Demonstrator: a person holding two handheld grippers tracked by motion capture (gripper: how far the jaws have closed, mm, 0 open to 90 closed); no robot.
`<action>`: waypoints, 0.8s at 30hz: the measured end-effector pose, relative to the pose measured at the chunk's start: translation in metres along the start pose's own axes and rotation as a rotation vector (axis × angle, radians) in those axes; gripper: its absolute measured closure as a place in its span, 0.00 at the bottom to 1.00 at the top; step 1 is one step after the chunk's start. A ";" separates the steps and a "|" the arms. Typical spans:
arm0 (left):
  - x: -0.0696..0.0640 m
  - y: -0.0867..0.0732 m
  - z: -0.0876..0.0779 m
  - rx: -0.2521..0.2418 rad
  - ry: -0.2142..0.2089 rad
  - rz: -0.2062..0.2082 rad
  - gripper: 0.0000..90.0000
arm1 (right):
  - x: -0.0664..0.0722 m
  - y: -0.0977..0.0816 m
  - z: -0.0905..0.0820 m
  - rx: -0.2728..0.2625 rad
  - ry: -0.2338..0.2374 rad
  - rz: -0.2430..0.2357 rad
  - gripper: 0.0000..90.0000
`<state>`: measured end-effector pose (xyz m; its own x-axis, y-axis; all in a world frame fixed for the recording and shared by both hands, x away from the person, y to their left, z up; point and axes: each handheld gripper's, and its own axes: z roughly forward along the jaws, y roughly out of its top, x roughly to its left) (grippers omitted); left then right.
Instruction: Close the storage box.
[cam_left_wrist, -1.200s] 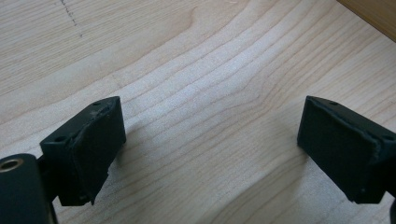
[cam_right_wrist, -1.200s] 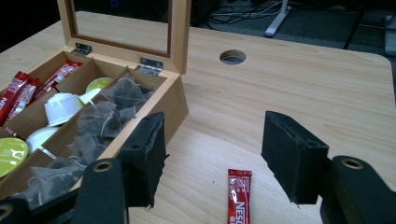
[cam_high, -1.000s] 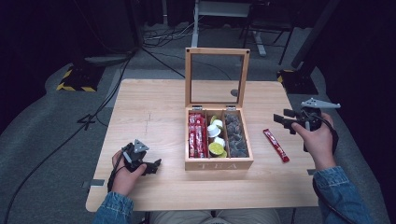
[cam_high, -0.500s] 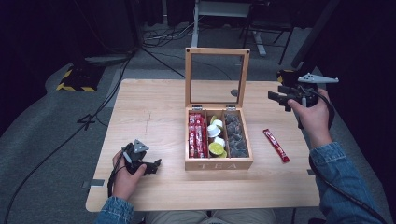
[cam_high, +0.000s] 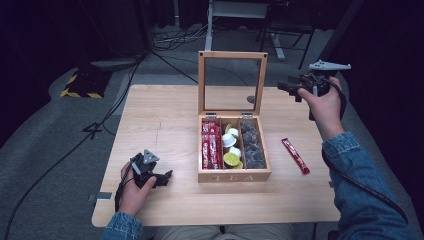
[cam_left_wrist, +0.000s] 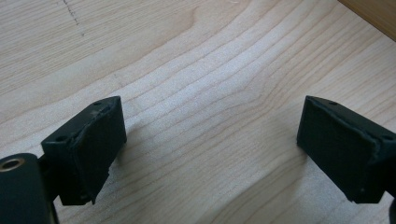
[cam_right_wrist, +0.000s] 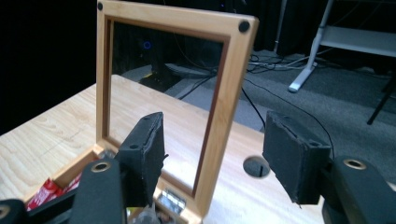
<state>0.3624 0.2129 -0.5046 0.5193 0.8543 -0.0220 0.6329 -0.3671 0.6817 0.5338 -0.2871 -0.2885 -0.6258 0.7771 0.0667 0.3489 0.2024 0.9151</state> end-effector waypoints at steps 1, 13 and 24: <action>0.000 0.000 0.000 -0.002 -0.001 -0.002 0.09 | 0.000 0.003 0.004 -0.003 0.003 -0.006 0.43; 0.000 0.000 0.000 -0.001 -0.001 0.001 0.09 | -0.014 0.024 0.051 -0.013 0.029 0.010 0.41; 0.000 0.000 0.000 -0.001 -0.005 -0.001 0.09 | -0.023 0.023 0.085 0.011 0.026 -0.021 0.42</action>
<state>0.3624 0.2131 -0.5047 0.5212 0.8531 -0.0261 0.6326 -0.3656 0.6827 0.6159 -0.2495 -0.3027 -0.6510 0.7569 0.0582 0.3428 0.2247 0.9121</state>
